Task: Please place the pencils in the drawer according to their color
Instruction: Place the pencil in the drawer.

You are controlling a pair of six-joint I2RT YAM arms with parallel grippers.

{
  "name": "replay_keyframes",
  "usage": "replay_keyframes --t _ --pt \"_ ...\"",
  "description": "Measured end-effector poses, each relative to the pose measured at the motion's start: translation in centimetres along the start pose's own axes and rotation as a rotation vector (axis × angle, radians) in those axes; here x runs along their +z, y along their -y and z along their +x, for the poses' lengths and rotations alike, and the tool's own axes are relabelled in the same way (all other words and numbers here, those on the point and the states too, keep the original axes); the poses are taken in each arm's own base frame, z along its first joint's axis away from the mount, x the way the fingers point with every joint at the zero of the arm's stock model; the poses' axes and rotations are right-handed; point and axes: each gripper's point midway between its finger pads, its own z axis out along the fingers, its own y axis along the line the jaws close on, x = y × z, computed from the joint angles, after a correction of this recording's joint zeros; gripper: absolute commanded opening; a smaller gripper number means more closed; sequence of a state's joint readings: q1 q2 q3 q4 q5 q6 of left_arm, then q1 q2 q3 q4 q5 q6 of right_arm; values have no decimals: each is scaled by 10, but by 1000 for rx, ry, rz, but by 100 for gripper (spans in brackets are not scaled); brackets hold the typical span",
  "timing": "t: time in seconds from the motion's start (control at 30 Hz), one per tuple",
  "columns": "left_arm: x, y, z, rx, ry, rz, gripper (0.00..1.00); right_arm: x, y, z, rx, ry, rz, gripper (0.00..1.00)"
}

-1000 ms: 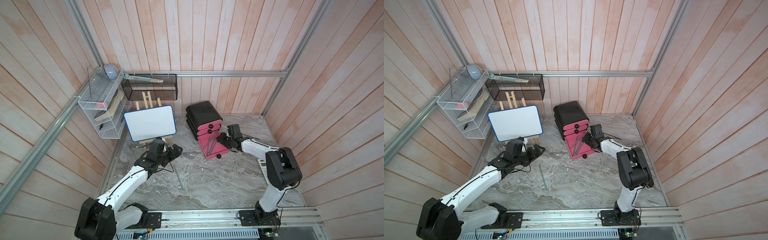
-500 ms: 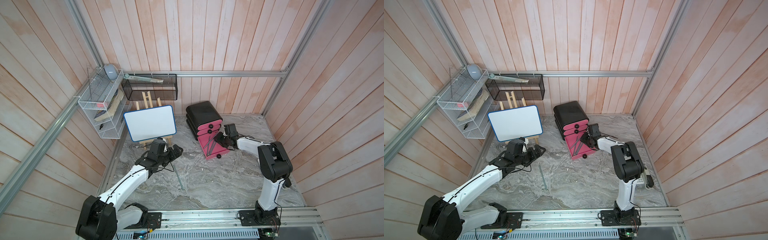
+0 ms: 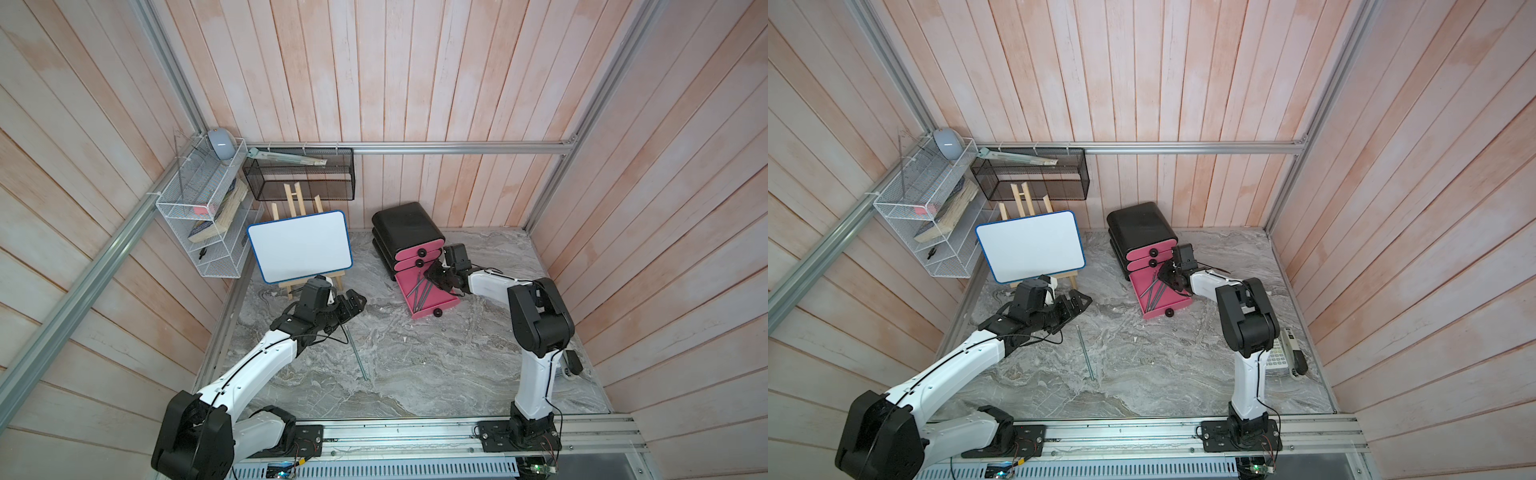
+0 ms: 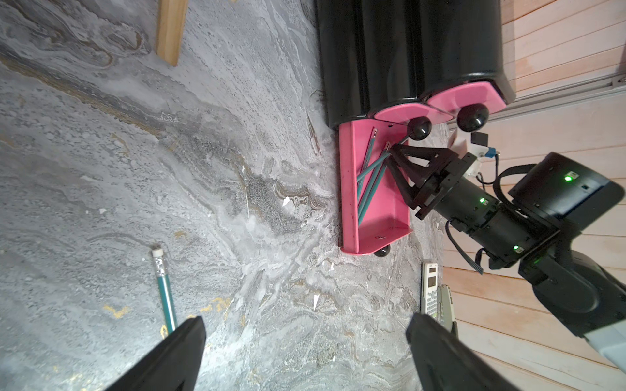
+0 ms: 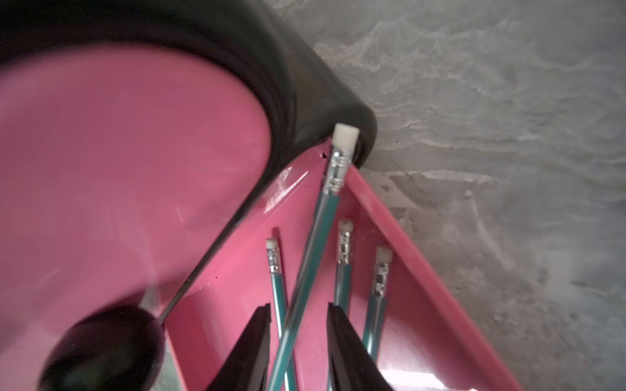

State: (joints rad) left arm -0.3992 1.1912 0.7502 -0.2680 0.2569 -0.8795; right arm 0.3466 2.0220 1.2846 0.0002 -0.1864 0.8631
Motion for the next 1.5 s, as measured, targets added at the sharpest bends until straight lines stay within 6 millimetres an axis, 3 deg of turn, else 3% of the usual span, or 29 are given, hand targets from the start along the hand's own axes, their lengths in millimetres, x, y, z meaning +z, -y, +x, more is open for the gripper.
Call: replay_keyframes --t 0.13,0.23,0.73,0.8,0.87,0.93,1.17,1.4,1.5 --pt "0 0 0 0 0 1 100 1 0 2 0 -8 -2 7" --pt "0 1 -1 1 2 3 100 1 1 3 4 -16 -1 0" --pt "1 1 -1 0 4 4 100 -19 -7 12 -54 -30 -35 0" --pt "1 1 -1 1 5 6 99 -19 -6 14 -55 -38 -35 7" --pt "1 1 -1 1 5 6 100 -19 -7 16 -60 -46 -37 35" --pt "1 1 -2 1 5 6 100 -19 -7 18 -64 -54 -39 48" --pt "1 1 -2 1 5 6 100 -30 -12 18 -95 -59 -36 55" --pt "1 0 -2 2 7 3 100 -81 -48 -1 -150 27 -105 55" --pt "1 -3 -2 -4 6 -9 100 -96 -65 2 -193 38 -131 55"
